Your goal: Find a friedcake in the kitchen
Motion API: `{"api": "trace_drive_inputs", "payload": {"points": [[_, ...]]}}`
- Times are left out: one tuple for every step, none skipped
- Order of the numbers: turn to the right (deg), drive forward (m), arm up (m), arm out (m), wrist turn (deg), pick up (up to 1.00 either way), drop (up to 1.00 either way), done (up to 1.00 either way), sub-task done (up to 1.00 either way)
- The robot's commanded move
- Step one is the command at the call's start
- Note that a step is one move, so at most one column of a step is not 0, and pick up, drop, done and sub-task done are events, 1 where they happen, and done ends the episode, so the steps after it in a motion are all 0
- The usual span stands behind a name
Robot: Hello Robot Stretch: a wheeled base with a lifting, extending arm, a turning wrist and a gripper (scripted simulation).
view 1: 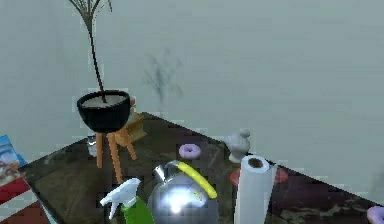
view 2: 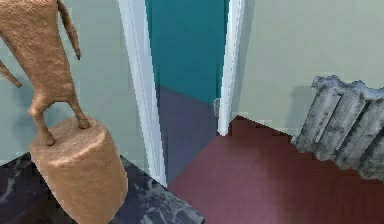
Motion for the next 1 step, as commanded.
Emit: {"api": "trace_drive_inputs", "payload": {"points": [[0.0,0.00,0.00,0.00,0.0,0.00,0.00,1.00,0.00]]}}
